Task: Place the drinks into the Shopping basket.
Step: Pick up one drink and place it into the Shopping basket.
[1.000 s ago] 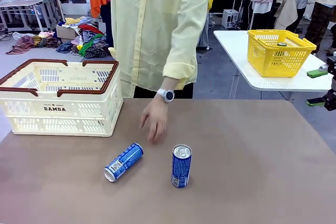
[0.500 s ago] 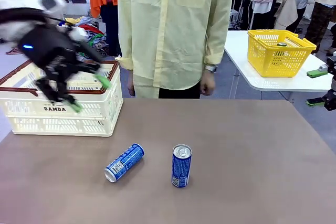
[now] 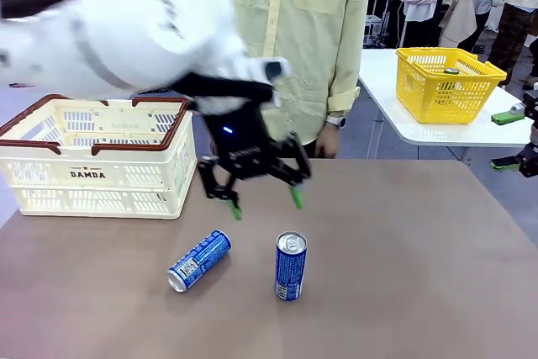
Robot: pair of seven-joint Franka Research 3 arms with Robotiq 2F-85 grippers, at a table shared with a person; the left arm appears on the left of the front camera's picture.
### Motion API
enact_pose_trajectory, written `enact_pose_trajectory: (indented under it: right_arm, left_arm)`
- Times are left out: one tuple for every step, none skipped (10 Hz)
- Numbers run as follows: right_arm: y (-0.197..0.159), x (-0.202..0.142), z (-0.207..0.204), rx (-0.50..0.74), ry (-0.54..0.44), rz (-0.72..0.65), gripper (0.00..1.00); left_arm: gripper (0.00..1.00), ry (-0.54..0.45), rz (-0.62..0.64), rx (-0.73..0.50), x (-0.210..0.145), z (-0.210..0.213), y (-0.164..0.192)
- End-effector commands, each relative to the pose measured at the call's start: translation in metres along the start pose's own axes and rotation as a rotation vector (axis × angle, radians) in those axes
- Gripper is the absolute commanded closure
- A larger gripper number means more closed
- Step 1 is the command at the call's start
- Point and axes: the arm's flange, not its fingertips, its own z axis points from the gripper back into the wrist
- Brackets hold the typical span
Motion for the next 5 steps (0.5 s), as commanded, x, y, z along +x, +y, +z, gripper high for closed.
enact_pose_trajectory:
  right_arm:
    - [0.002,-0.001,0.002,-0.009,0.011,0.007,0.0]
    - [0.002,-0.001,0.002,-0.009,0.011,0.007,0.0]
    - [0.002,-0.001,0.002,-0.009,0.011,0.007,0.0]
    - [0.002,-0.001,0.002,-0.009,0.011,0.007,0.0]
    - [0.002,-0.001,0.002,-0.009,0.011,0.007,0.0]
  left_arm:
    - [0.0,-0.047,0.087,0.166,0.038,-0.028,-0.023]
    - [0.0,-0.058,0.11,0.201,0.043,-0.041,-0.028]
    - [0.0,-0.087,0.126,0.22,0.046,-0.048,-0.029]
    - [0.0,-0.117,0.148,0.239,0.046,-0.055,-0.031]
    - [0.0,-0.14,0.158,0.243,0.042,-0.063,-0.032]
